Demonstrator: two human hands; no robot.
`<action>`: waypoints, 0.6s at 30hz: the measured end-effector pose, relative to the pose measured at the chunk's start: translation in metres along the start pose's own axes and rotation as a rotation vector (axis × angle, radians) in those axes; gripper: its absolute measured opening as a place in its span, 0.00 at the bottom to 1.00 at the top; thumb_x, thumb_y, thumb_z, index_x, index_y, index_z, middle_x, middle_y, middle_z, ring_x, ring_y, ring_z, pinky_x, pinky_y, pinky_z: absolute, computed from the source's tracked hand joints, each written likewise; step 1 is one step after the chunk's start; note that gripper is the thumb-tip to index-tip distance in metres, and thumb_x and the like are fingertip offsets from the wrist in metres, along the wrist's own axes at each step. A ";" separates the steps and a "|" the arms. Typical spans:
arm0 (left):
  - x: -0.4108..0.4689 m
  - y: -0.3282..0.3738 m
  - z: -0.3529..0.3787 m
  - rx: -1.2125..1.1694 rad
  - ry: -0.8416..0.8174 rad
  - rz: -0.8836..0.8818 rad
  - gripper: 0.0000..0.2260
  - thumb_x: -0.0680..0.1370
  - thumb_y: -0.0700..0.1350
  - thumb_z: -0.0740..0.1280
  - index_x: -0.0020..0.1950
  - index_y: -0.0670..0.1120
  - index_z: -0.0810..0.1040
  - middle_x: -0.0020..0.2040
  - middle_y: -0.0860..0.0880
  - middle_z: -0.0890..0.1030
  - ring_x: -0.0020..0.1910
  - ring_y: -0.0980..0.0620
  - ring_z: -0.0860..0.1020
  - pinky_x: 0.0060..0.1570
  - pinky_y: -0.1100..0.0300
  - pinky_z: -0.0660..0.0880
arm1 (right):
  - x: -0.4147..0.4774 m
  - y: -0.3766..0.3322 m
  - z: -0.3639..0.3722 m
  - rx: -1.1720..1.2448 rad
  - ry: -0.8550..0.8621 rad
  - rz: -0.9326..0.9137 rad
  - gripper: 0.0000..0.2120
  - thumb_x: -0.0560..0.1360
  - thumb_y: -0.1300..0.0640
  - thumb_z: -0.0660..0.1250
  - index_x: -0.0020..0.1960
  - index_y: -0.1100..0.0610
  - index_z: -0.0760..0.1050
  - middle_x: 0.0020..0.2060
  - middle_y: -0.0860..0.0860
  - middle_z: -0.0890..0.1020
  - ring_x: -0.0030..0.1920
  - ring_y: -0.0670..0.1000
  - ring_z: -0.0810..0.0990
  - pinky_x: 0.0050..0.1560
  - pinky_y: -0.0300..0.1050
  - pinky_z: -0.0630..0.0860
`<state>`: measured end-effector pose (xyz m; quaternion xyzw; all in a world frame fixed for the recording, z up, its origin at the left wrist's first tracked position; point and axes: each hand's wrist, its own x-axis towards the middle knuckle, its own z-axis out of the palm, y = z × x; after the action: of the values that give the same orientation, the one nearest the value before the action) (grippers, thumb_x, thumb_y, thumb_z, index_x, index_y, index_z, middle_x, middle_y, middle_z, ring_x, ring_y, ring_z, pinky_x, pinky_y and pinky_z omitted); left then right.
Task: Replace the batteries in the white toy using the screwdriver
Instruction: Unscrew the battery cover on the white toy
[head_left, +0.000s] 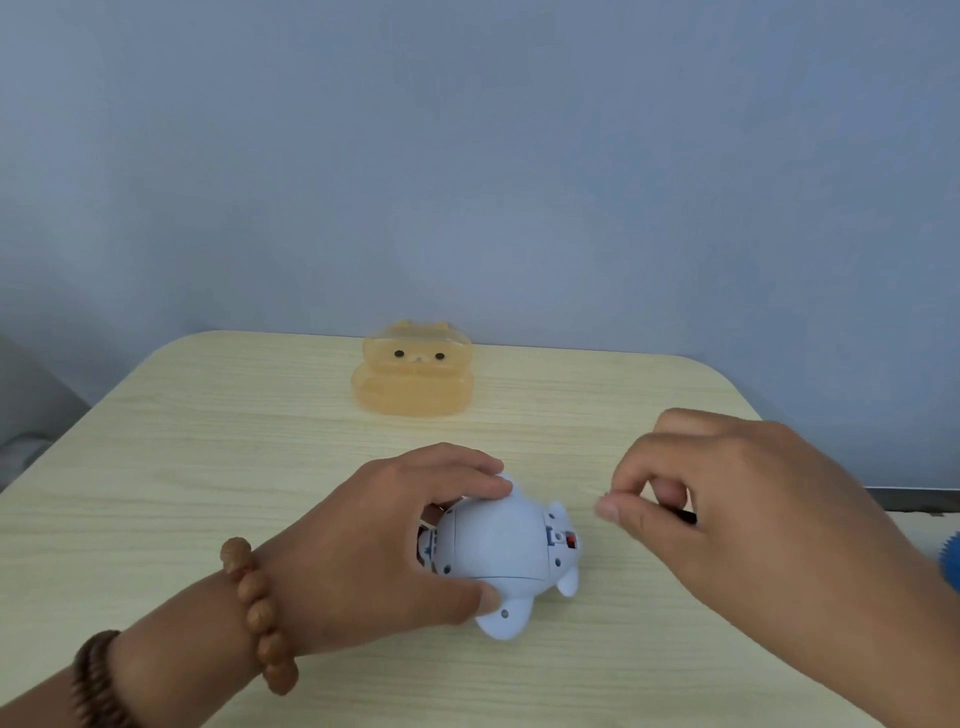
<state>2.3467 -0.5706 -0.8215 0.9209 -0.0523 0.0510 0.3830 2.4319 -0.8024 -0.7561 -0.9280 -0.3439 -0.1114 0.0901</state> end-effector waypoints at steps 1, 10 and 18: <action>0.000 0.000 0.000 -0.003 -0.002 -0.003 0.30 0.64 0.56 0.79 0.65 0.61 0.76 0.68 0.72 0.67 0.62 0.68 0.74 0.59 0.68 0.74 | -0.001 0.003 0.007 0.052 0.031 0.062 0.13 0.71 0.39 0.63 0.35 0.46 0.76 0.30 0.43 0.74 0.31 0.41 0.72 0.28 0.41 0.66; 0.000 -0.002 -0.001 -0.014 -0.007 -0.008 0.30 0.65 0.55 0.79 0.66 0.60 0.76 0.67 0.70 0.69 0.63 0.69 0.73 0.59 0.69 0.73 | -0.019 0.013 0.081 0.101 0.008 0.334 0.12 0.77 0.43 0.63 0.39 0.48 0.72 0.27 0.45 0.75 0.31 0.43 0.75 0.28 0.40 0.68; -0.001 -0.003 -0.002 -0.041 -0.005 -0.011 0.29 0.65 0.55 0.80 0.65 0.61 0.76 0.66 0.72 0.69 0.63 0.68 0.74 0.59 0.68 0.74 | -0.020 0.013 0.089 0.109 0.020 0.346 0.10 0.77 0.43 0.62 0.41 0.47 0.69 0.27 0.44 0.73 0.33 0.44 0.73 0.28 0.40 0.64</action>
<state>2.3458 -0.5668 -0.8224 0.9132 -0.0494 0.0453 0.4020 2.4382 -0.8028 -0.8485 -0.9659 -0.1839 -0.0849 0.1614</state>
